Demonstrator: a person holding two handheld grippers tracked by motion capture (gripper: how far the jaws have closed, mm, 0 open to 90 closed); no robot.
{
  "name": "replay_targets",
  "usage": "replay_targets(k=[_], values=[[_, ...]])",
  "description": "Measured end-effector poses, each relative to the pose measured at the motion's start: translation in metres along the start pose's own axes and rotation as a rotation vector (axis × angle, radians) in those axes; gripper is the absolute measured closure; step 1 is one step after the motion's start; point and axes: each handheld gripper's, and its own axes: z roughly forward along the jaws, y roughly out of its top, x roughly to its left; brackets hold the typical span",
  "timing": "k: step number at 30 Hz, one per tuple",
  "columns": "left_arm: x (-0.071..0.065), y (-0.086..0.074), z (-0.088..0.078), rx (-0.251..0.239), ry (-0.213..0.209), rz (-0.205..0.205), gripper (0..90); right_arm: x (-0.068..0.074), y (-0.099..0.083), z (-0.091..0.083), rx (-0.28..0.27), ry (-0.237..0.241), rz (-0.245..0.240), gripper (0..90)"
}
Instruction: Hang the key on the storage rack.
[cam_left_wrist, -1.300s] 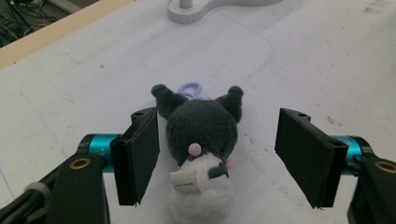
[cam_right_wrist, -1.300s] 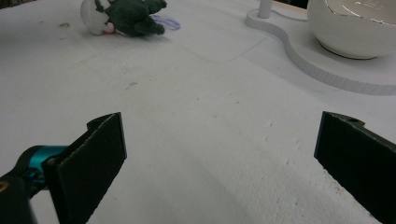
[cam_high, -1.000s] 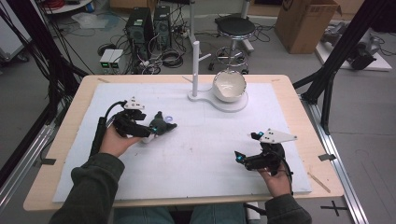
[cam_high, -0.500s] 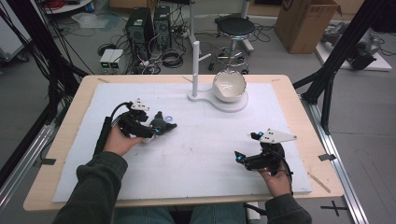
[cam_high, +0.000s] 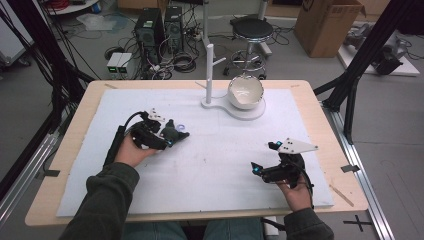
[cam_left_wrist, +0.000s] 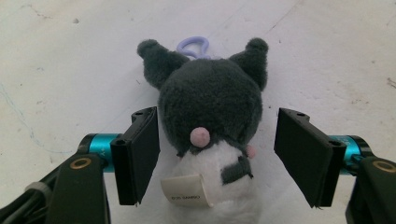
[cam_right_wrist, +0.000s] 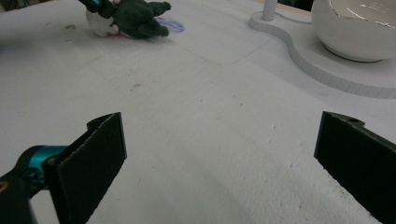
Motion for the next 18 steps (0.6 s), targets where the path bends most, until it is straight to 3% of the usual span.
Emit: replay_targets(k=[18], values=[[-0.007,-0.001,0.012,0.068,0.044,0.041,36.1,0.000,0.000,-0.001,-0.003,0.003,-0.002,1.4]])
